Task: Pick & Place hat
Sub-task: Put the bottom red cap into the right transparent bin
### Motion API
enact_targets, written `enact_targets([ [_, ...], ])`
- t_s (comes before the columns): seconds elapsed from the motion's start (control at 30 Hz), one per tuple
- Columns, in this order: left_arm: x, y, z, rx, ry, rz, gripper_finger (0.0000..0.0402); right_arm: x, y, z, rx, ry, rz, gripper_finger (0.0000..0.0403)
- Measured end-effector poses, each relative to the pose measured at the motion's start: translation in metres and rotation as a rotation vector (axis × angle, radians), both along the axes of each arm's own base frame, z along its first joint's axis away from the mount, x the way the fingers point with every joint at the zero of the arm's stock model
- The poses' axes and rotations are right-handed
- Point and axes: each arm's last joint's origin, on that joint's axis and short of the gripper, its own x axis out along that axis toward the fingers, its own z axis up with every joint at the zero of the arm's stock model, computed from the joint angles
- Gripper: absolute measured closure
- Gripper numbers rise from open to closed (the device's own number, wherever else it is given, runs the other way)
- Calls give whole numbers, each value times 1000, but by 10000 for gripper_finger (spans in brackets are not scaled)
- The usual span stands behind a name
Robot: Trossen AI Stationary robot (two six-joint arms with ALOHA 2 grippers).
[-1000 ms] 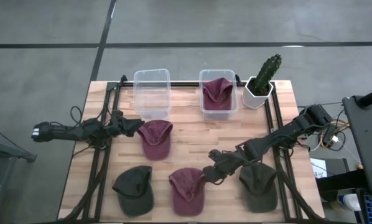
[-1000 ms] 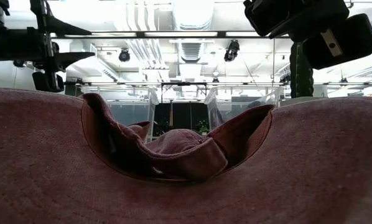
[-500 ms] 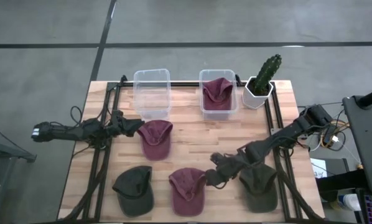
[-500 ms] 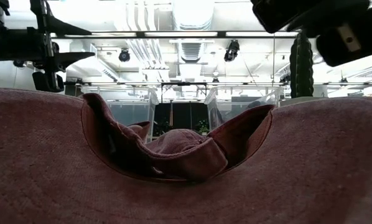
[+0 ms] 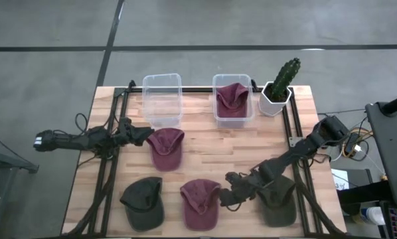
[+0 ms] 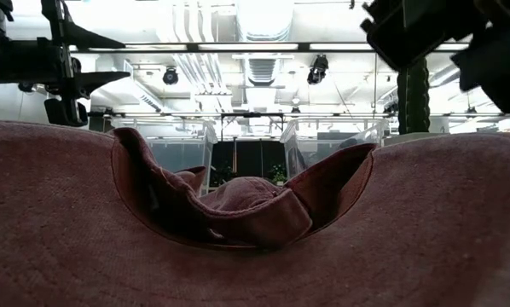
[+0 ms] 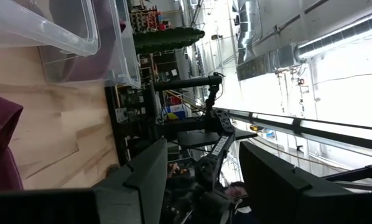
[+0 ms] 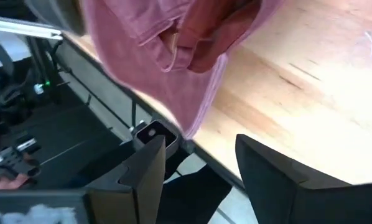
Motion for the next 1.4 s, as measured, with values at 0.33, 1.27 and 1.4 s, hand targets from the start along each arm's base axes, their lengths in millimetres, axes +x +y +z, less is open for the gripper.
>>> enact_targets([
  [0.33,0,0,0,-3,0,-1,209,14,8,-29,17,13,-23,213],
  [1.27,0,0,-1,-8,5,-1,209,50,28,-54,-6,-20,13,289],
  [1.4,0,0,-1,-8,5,-2,209,50,28,-54,-6,-20,13,317],
])
